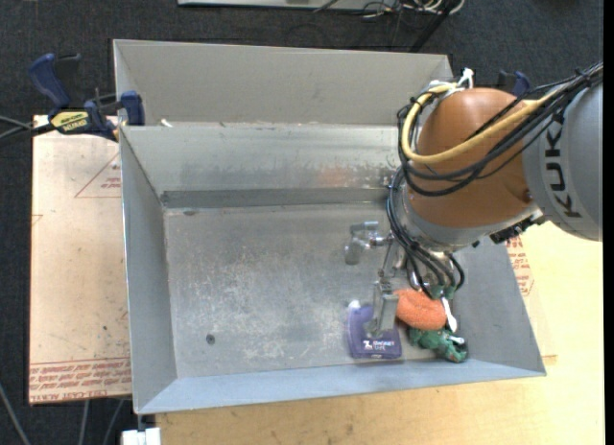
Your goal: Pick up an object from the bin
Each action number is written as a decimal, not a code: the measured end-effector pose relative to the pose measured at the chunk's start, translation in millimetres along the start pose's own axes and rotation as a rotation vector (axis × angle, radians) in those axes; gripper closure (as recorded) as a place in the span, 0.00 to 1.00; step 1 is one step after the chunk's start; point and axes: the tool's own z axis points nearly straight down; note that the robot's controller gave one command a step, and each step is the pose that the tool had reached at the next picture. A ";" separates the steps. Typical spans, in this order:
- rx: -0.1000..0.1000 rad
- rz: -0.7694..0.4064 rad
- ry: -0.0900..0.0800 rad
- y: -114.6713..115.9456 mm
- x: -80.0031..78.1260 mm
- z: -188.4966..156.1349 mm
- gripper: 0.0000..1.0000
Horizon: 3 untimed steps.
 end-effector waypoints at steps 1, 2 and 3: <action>-0.001 0.001 -0.008 -0.1 -1.3 -4.3 0.00; -0.002 -0.062 -0.015 -11.1 -4.4 13.8 0.00; 0.001 -0.188 -0.013 -31.0 -4.2 63.7 0.00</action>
Offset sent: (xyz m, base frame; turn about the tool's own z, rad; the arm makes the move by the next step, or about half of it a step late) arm 0.0084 -0.0695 -0.1030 -0.2909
